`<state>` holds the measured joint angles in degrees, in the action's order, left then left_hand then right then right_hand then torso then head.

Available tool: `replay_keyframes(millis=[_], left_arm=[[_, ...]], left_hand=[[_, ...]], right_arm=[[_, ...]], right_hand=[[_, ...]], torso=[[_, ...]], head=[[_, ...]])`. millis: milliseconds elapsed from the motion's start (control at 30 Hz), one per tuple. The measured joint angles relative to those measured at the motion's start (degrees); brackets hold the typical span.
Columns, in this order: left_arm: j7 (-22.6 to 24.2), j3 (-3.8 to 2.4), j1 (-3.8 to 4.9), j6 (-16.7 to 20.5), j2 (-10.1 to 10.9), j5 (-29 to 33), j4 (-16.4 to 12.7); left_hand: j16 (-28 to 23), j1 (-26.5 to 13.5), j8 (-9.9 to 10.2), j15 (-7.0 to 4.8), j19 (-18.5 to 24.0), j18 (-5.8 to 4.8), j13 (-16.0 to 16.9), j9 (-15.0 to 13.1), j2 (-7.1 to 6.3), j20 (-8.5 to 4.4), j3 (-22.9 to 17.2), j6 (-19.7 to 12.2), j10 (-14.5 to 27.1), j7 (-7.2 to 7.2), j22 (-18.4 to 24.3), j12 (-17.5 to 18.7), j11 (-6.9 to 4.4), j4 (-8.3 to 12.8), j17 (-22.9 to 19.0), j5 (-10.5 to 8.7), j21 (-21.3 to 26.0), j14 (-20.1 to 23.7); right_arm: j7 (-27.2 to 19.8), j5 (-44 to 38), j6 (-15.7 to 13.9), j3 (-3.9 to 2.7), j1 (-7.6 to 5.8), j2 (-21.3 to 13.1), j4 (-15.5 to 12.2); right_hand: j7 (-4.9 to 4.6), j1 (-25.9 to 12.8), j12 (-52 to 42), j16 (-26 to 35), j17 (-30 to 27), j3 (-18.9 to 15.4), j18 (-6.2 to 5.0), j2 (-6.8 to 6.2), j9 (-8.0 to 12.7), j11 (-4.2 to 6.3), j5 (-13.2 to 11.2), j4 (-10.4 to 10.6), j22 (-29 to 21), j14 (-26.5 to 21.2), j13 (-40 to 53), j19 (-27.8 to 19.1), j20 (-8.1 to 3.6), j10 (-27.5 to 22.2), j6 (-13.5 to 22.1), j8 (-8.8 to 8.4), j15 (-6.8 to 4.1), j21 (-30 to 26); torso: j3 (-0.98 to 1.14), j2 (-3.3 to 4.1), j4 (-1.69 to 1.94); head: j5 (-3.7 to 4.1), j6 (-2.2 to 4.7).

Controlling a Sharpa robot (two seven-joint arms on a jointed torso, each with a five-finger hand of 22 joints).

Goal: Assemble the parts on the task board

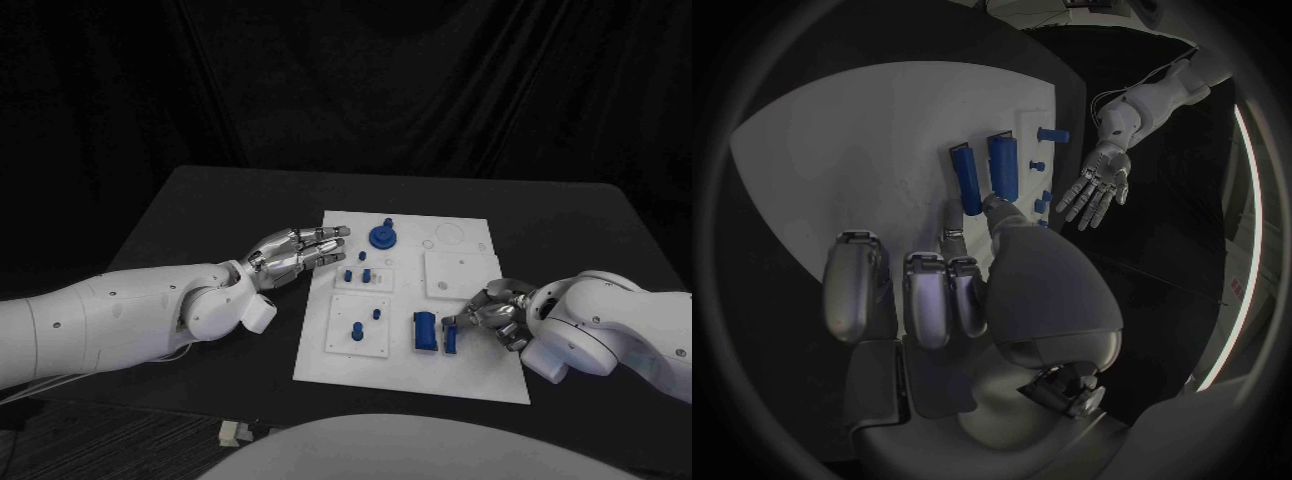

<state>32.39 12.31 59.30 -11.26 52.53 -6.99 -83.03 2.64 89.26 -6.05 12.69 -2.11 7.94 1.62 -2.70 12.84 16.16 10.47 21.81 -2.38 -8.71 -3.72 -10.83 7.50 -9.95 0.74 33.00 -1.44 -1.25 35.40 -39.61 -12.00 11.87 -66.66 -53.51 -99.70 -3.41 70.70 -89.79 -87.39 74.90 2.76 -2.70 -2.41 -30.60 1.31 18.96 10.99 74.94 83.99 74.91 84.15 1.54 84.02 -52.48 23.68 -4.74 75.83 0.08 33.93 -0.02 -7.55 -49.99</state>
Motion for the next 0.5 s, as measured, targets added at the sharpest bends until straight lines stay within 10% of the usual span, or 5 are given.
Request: replay_keyframes(millis=[267, 500], left_arm=[[-0.08, 0.00, -0.06, -0.09, -0.04, 0.00, 0.07], [-0.15, 0.00, -0.10, -0.17, -0.06, 0.00, 0.09]], left_hand=[[0.00, 0.00, 0.00, 0.00, 0.00, 0.00, 0.00, 0.00, 0.00, 0.00, 0.00, 0.00, 0.00, 0.00, 0.00, 0.00, 0.00, 0.00, 0.00, 0.00, 0.00, 0.00], [0.22, 0.00, 0.00, 0.21, 0.00, 0.01, 0.00, 0.01, 0.00, 0.00, 0.00, 0.00, 0.00, 0.00, 0.07, 0.00, 0.00, 0.00, -0.01, 0.00, 0.00, -0.21]], right_arm=[[-0.03, -0.93, 0.04, 0.00, 0.00, 0.01, -0.16], [-0.05, -2.39, 0.13, 0.00, 0.00, -0.07, -0.58]], right_hand=[[-0.41, -2.21, 0.00, 0.00, 0.00, -1.83, 0.00, -0.36, -0.13, -0.41, -5.04, 1.20, 0.00, 0.00, 0.00, -0.21, 0.21, 0.00, 0.82, 0.28, 0.00, 0.00], [-0.69, -5.68, 0.00, 0.23, 0.00, -4.99, 0.00, -2.39, -0.38, -0.65, -14.80, 5.30, -0.01, 0.00, 0.00, -0.27, 0.57, -0.17, 3.39, 1.33, 0.41, -0.58]], torso=[[0.00, -0.01, 0.00], [0.00, -0.02, 0.01]], head=[[-0.01, 0.00], [-0.01, 0.00]])
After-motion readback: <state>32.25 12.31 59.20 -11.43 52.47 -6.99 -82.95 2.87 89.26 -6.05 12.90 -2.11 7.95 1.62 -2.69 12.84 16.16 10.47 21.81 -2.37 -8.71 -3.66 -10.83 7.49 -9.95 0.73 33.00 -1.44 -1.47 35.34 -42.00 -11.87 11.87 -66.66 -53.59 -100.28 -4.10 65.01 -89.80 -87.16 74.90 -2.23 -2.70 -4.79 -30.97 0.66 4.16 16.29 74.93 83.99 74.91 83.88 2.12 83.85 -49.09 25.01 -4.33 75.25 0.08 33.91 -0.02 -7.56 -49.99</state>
